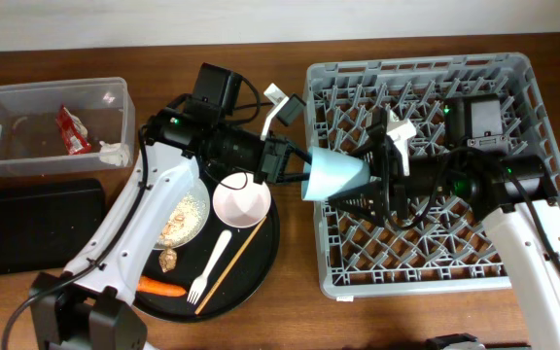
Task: Sort waste into correct bins and load items into the dishwasher rack
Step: 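Place the blue cup in the rack with the right gripper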
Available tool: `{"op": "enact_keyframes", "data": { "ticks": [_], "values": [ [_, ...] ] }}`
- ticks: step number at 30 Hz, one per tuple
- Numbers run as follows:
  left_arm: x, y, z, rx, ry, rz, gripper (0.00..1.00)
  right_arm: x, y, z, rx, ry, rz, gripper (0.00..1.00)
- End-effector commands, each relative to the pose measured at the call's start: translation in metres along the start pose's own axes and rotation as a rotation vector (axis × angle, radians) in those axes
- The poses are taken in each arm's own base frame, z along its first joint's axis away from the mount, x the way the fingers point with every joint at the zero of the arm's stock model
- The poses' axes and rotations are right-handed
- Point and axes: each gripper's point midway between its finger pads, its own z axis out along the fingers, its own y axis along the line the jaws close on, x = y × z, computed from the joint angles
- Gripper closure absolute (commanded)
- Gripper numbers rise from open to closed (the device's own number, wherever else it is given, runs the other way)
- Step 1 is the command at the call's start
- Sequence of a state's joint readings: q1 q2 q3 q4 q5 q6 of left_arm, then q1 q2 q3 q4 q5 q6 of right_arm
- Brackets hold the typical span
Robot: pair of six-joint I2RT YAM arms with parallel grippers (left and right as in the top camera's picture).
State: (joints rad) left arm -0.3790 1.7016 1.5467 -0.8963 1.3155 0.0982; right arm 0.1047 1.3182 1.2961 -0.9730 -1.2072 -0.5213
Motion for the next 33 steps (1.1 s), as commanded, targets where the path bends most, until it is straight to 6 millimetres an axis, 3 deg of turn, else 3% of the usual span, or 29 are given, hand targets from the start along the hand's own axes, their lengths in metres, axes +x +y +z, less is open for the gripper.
{"op": "enact_keyframes", "data": {
  "ticks": [1, 3, 7, 10, 11, 12, 13, 15, 17, 18, 20, 23, 28, 29, 33],
  "values": [
    [-0.001, -0.005, -0.001, -0.020, 0.001, 0.042, 0.99, -0.008, 0.003, 0.000, -0.008, -0.016, -0.043, 0.21],
    [-0.001, -0.001, -0.001, -0.038, 0.003, 0.043, 0.99, -0.009, 0.003, 0.000, -0.007, -0.018, -0.049, 0.23],
    [-0.003, 0.003, -0.001, -0.066, 0.001, 0.056, 0.98, -0.008, 0.003, 0.000, -0.007, -0.017, -0.045, 0.40],
    [-0.006, 0.006, -0.006, -0.074, -0.014, 0.068, 0.96, -0.008, 0.003, 0.000, -0.008, -0.015, -0.038, 0.44],
    [-0.007, 0.007, -0.008, -0.078, -0.019, 0.068, 0.91, -0.007, 0.004, 0.000, -0.009, -0.015, -0.037, 0.45],
    [-0.008, 0.013, -0.012, -0.108, -0.025, 0.065, 0.77, -0.007, 0.003, 0.000, -0.008, -0.014, -0.036, 0.45],
    [-0.009, 0.023, -0.019, -0.160, -0.033, 0.054, 0.71, -0.006, 0.000, 0.000, 0.009, -0.004, -0.021, 0.46],
    [-0.006, 0.050, -0.040, -0.298, -0.044, -0.004, 0.65, 0.011, -0.031, -0.004, 0.199, 0.084, 0.100, 0.50],
    [0.013, 0.086, -0.073, -0.515, -0.022, -0.124, 0.65, 0.031, -0.060, -0.016, 0.395, 0.172, 0.191, 0.56],
    [0.032, 0.106, -0.097, -0.653, 0.012, -0.216, 0.65, 0.042, -0.072, -0.024, 0.491, 0.215, 0.241, 0.56],
    [0.061, 0.121, -0.129, -0.806, 0.068, -0.342, 0.65, 0.059, -0.095, -0.051, 0.693, 0.262, 0.356, 0.55],
    [0.082, 0.126, -0.150, -0.889, 0.105, -0.427, 0.65, 0.072, -0.119, -0.103, 0.939, 0.249, 0.504, 0.55],
    [0.082, 0.126, -0.151, -0.891, 0.104, -0.430, 0.65, 0.085, -0.137, -0.210, 1.224, 0.123, 0.724, 0.57],
    [0.082, 0.126, -0.151, -0.891, 0.104, -0.431, 0.65, 0.091, -0.141, -0.230, 1.280, 0.098, 0.781, 0.60],
    [0.086, 0.131, -0.159, -0.949, 0.124, -0.433, 0.65, 0.120, -0.163, -0.282, 1.396, 0.090, 0.925, 0.62]
  ]
}}
